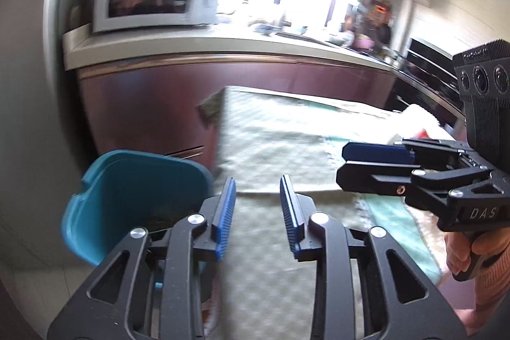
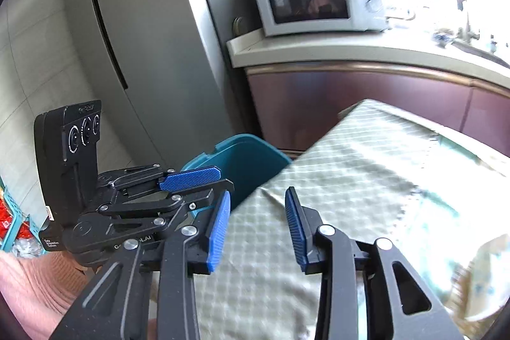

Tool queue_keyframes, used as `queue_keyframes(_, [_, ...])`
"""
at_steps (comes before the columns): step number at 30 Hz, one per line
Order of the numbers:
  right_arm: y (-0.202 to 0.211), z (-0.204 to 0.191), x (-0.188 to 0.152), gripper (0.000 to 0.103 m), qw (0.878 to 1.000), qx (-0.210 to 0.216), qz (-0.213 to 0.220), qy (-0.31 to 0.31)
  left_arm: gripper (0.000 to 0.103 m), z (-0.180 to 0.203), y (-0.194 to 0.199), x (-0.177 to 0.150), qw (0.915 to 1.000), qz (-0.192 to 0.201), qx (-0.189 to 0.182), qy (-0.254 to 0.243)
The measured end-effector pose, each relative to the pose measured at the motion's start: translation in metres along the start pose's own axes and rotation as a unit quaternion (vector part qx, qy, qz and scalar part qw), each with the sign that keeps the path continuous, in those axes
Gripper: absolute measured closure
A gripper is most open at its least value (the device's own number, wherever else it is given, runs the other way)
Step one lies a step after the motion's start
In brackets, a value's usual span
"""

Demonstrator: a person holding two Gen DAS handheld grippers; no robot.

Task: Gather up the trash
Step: 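Return both tools to the table toward the white tissues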

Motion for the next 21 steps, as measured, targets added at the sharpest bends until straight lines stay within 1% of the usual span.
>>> queue_keyframes(2, [0.017, 0.009, -0.003, 0.062, 1.000, -0.009, 0.012, -0.005, 0.073, 0.022, -0.005, 0.003, 0.9997, -0.001, -0.019, -0.012])
queue_keyframes(7, [0.065, 0.044, -0.017, 0.060, 0.997, -0.051, 0.041, -0.031, 0.071, 0.078, -0.014, 0.004, 0.9971, -0.010, -0.063, -0.041])
queue_keyframes(11, [0.110, 0.082, -0.033, 0.059, 0.991, -0.095, 0.068, -0.066, 0.071, 0.121, -0.022, 0.000, 0.9924, -0.021, -0.100, -0.068])
queue_keyframes(16, [0.159, 0.131, -0.058, 0.058, 0.977, -0.156, 0.092, -0.118, 0.070, 0.171, -0.035, -0.008, 0.9844, -0.037, -0.145, -0.093])
queue_keyframes(18, [0.177, 0.154, -0.070, 0.054, 0.968, -0.184, 0.101, -0.139, 0.070, 0.191, -0.039, -0.015, 0.9803, -0.045, -0.165, -0.099])
queue_keyframes(21, [0.196, 0.186, -0.090, 0.054, 0.955, -0.215, 0.107, -0.175, 0.069, 0.213, -0.049, -0.023, 0.9755, -0.059, -0.180, -0.111])
Point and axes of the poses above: each gripper's, at about its wrist camera, not at the fingertips, and y roughly against the way its jaws point, z to its right, x to its top, the point moved 9 cm from there along -y, roughly the way its jaws point, and after that the axes turned 4 degrees about -y, right-handed, at the moved point
